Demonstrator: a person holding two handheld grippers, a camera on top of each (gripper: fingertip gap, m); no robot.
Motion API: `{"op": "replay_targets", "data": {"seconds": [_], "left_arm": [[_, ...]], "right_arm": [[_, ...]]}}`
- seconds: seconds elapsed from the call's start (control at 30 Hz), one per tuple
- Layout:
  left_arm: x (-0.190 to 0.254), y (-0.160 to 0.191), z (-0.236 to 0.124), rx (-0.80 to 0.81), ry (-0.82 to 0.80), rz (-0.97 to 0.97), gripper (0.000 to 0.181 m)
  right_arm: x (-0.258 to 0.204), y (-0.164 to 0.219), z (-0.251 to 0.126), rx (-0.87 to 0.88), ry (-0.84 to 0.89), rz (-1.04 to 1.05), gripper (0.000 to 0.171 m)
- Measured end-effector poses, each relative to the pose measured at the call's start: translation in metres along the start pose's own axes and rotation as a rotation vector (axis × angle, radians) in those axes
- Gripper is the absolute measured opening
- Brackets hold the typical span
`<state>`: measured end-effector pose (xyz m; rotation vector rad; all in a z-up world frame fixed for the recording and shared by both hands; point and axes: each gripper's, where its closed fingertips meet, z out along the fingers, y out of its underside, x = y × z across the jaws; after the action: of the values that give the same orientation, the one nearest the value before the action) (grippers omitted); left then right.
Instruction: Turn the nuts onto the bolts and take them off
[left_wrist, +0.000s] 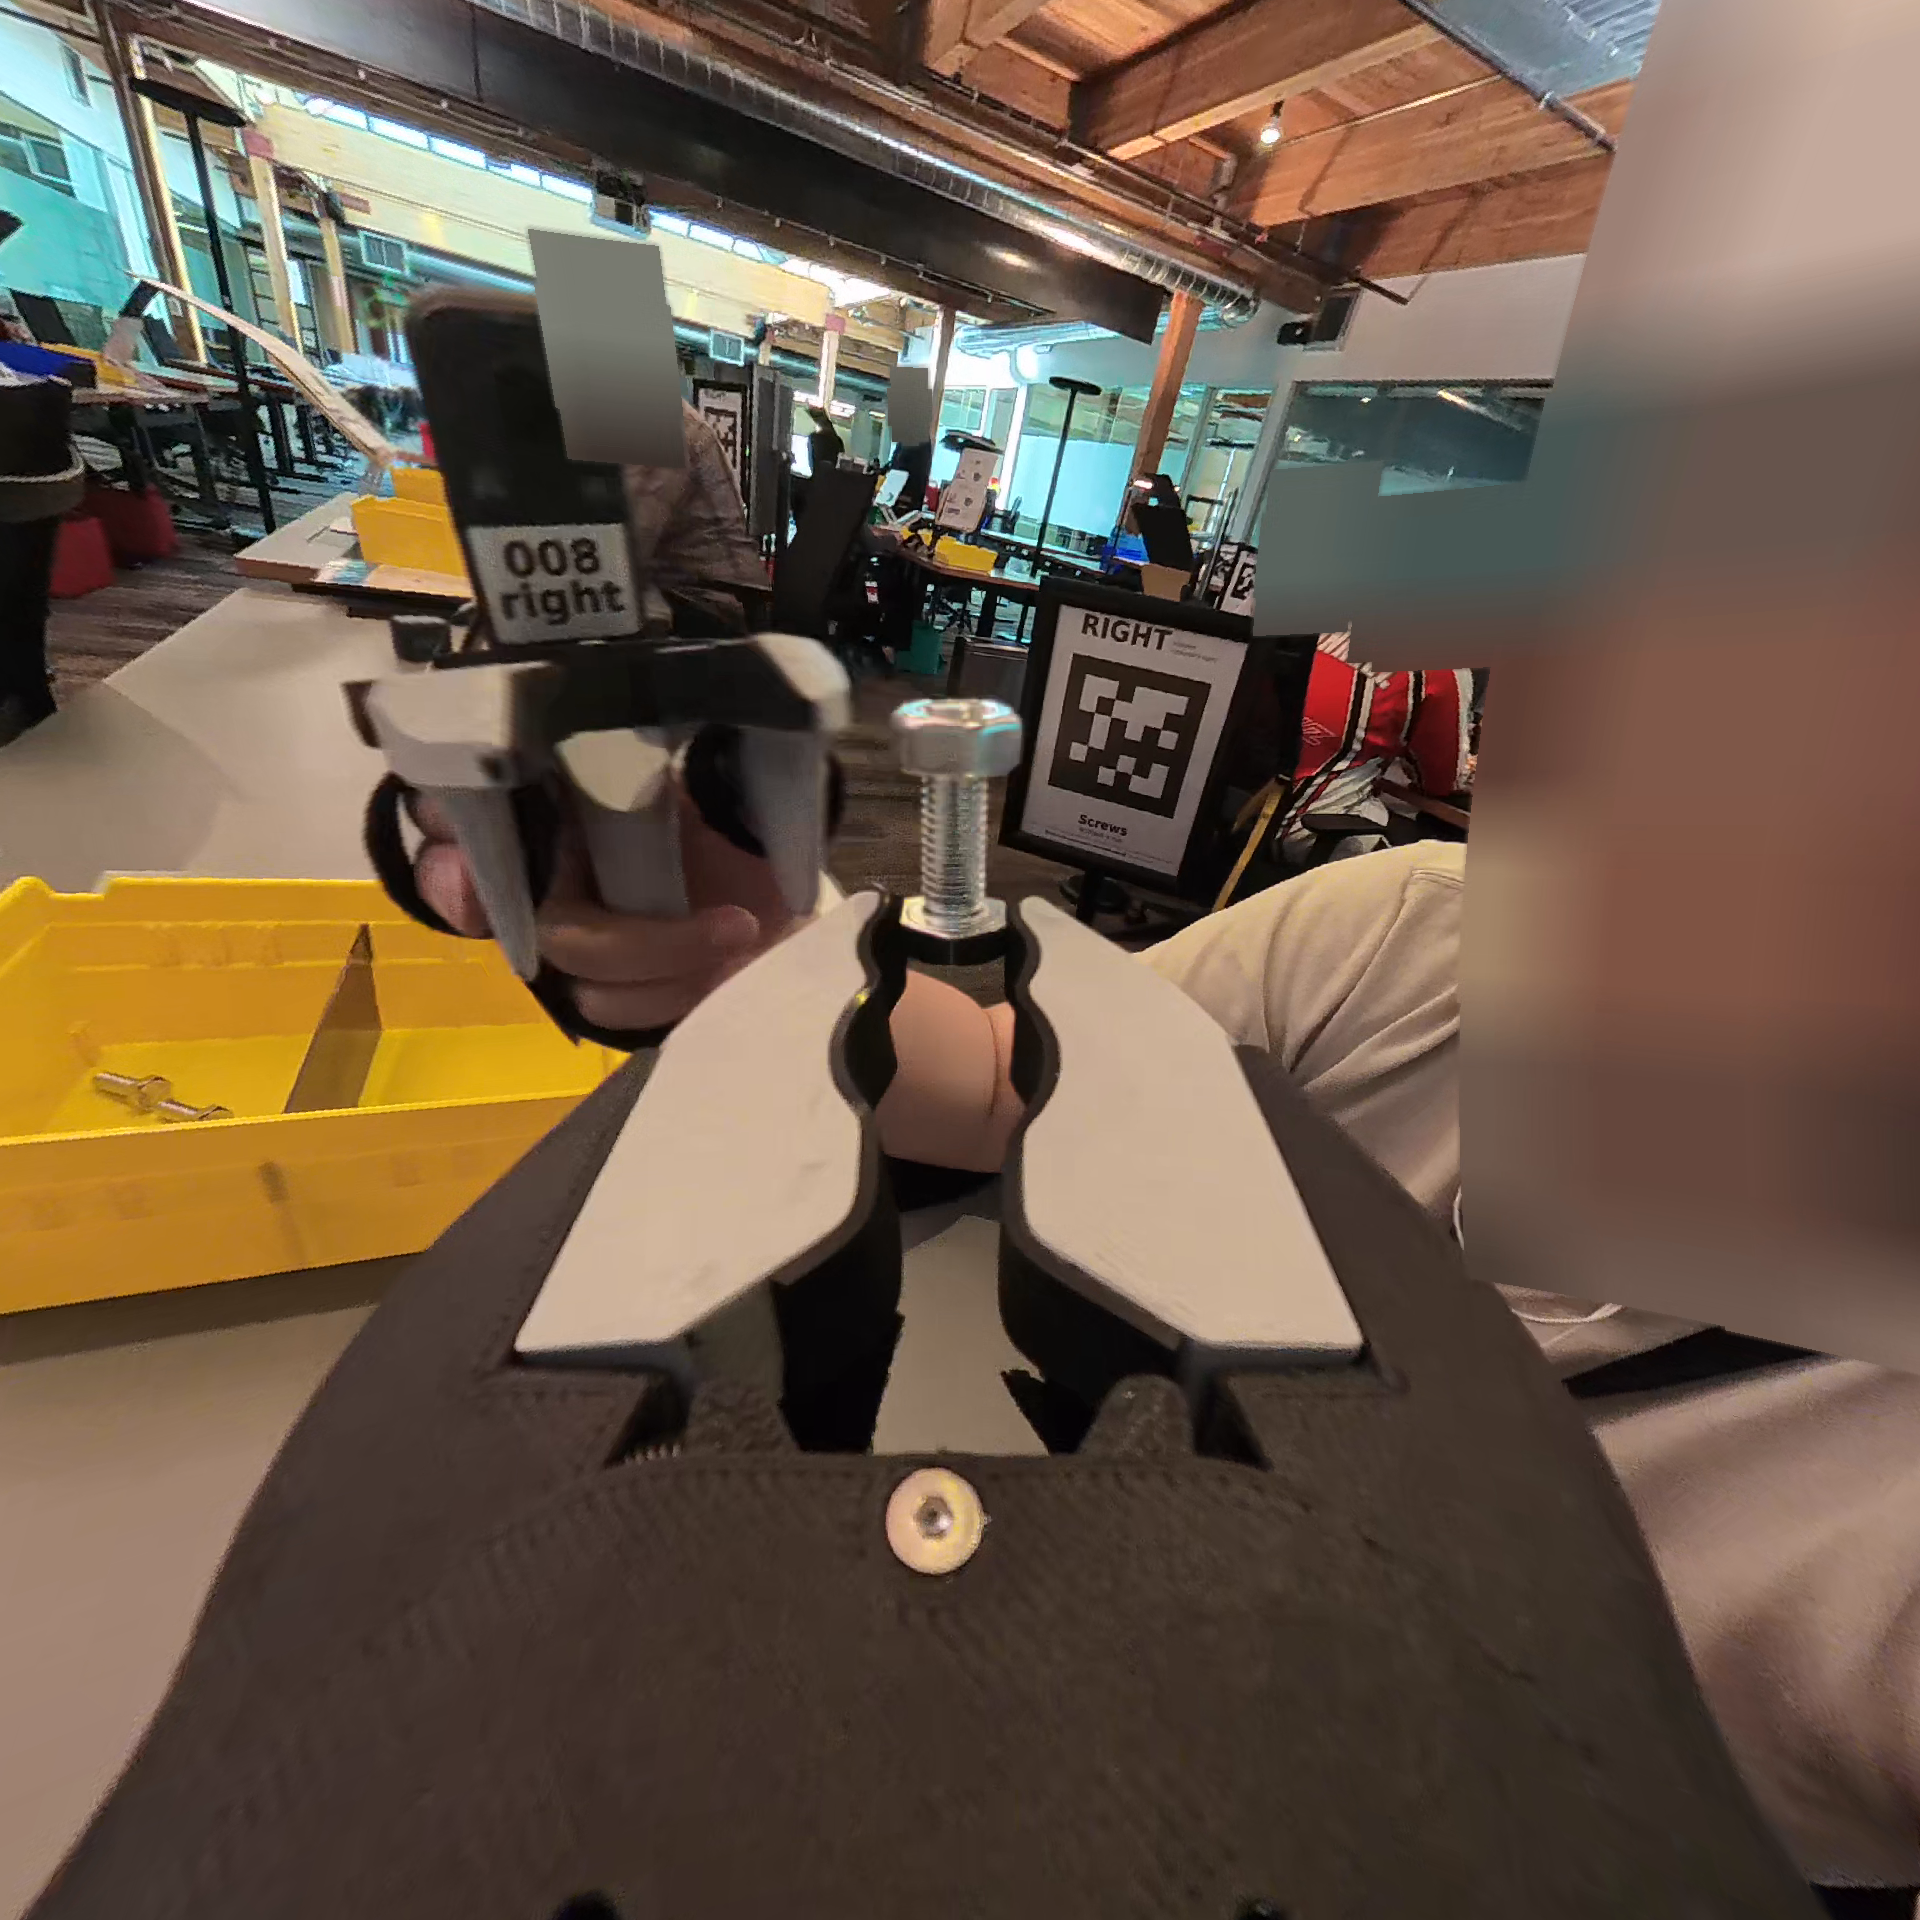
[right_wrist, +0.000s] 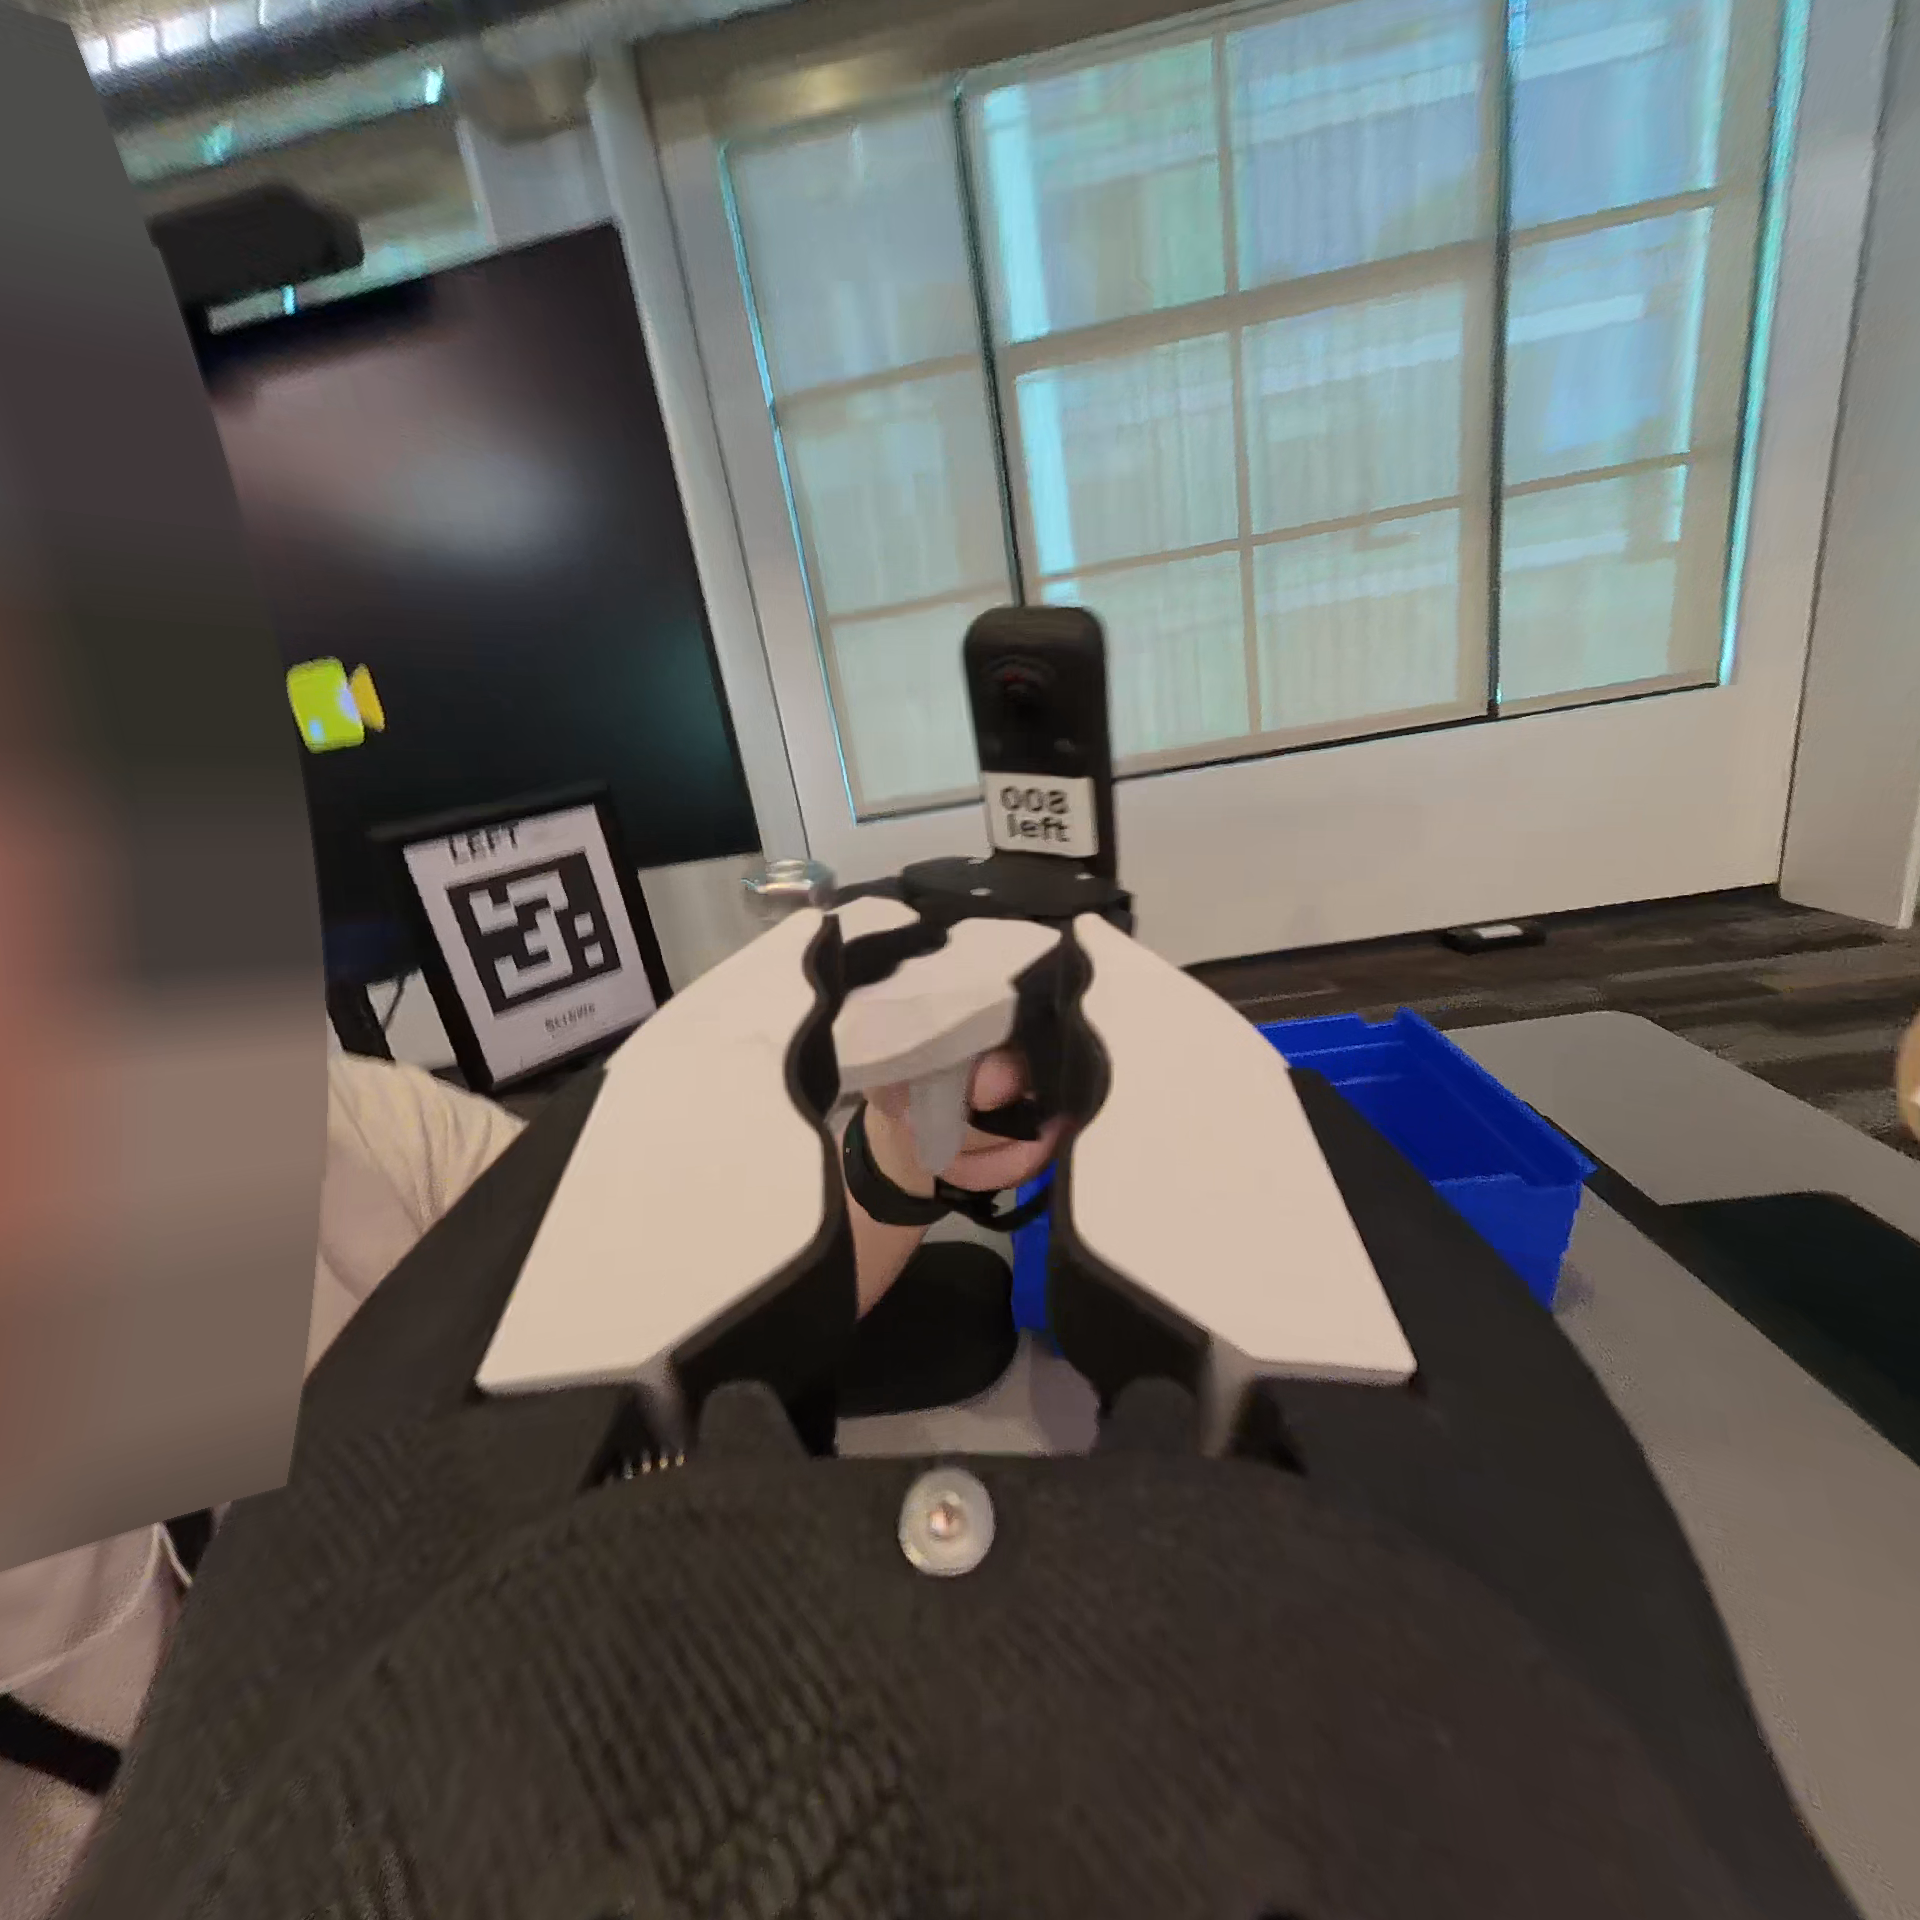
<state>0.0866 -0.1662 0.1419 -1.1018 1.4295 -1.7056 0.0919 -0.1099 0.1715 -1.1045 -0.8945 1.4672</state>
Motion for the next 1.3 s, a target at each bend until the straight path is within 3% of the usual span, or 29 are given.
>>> {"op": "replay_targets", "data": {"seconds": [0.23, 0.33, 0.43, 0.63, 1.0, 1.3], "left_arm": [[-0.004, 0.006, 0.004, -0.041, -0.035, 0.013, 0.018], [-0.002, 0.004, 0.004, -0.032, -0.029, 0.019, 0.018], [0.002, -0.001, 0.000, -0.013, -0.023, 0.022, 0.018], [-0.001, 0.004, 0.005, -0.046, -0.040, 0.030, 0.018], [0.002, -0.002, -0.001, -0.021, -0.039, 0.023, 0.018], [-0.002, 0.004, 0.003, -0.047, -0.053, 0.021, 0.018]], "right_arm": [[-0.036, 0.008, 0.024, -0.068, -0.050, -0.094, 0.042], [-0.020, 0.006, 0.015, -0.049, -0.024, -0.056, 0.047], [-0.003, -0.004, -0.001, 0.006, -0.001, 0.038, 0.036], [-0.041, 0.010, 0.026, -0.091, -0.037, -0.134, 0.041], [-0.023, 0.003, 0.013, -0.069, 0.013, -0.096, 0.034], [-0.028, 0.010, 0.023, -0.090, 0.014, -0.117, 0.034]]}}
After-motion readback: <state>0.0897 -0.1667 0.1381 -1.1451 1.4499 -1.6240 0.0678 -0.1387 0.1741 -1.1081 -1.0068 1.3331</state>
